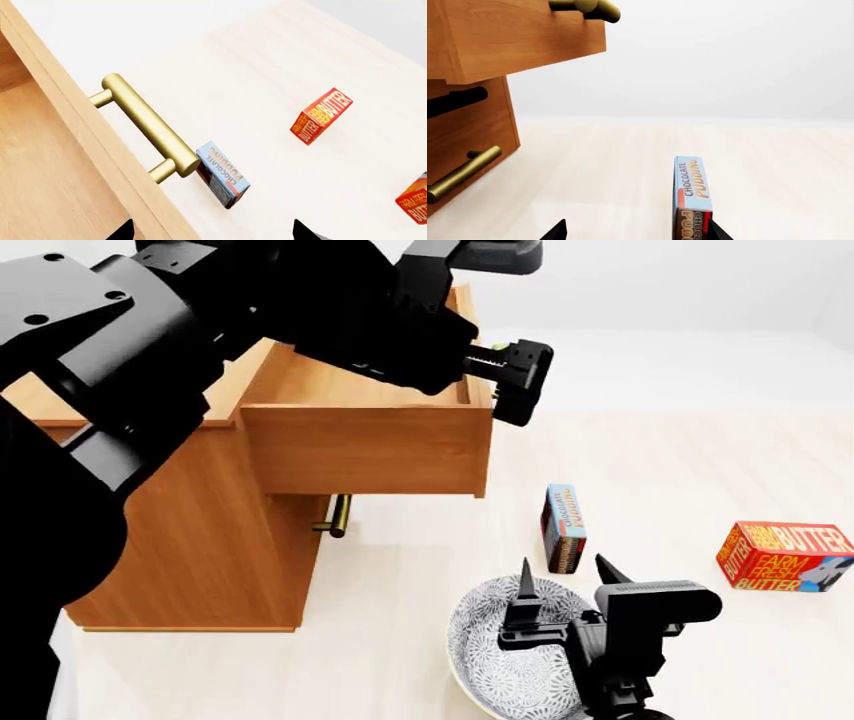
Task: Put the chocolate pudding in the top drawer of the cabinet and close it.
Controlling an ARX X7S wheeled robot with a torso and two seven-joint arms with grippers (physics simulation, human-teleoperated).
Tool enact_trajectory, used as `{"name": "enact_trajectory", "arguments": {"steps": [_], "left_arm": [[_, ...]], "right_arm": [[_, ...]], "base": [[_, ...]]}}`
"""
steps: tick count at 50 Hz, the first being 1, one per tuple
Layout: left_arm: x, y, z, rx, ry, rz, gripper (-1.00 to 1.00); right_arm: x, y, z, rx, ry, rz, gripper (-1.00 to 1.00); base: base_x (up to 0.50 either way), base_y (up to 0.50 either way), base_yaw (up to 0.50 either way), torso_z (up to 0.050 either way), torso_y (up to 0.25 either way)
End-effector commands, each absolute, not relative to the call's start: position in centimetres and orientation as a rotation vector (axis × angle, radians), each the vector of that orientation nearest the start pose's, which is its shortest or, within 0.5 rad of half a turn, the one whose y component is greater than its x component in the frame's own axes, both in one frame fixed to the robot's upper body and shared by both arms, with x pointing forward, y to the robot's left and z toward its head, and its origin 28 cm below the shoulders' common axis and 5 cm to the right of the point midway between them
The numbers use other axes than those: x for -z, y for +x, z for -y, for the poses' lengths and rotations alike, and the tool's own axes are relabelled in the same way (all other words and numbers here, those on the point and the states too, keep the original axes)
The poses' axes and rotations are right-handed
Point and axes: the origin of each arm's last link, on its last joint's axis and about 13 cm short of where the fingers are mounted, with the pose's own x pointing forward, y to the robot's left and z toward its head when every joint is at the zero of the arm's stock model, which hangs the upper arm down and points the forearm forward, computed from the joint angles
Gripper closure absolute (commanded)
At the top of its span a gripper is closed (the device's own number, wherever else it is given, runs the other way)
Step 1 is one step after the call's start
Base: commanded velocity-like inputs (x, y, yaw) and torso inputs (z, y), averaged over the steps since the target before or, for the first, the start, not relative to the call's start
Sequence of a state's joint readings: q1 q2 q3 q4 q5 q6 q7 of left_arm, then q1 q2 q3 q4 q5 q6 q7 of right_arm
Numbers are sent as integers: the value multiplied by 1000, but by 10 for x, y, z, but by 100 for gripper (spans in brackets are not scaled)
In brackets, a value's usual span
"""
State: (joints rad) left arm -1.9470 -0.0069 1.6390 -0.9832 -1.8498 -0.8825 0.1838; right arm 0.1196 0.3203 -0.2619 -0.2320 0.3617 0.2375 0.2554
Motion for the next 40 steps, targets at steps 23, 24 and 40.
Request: {"name": "enact_trajectory", "arguments": {"steps": [23, 24, 40], "left_arm": [[-363, 361, -97, 927, 63, -530, -100], [-363, 361, -97, 928, 61, -529, -100], [-382, 363, -105, 814, 90, -458, -100]], "right_arm": [[-63, 227, 107, -72, 24, 10, -100], [-63, 227, 107, -72, 24, 9, -100], [-62, 227, 107, -73, 26, 7, -100]], "base": [[0, 0, 0, 0, 0], [0, 0, 0, 0, 0], [0, 0, 0, 0, 1]]}}
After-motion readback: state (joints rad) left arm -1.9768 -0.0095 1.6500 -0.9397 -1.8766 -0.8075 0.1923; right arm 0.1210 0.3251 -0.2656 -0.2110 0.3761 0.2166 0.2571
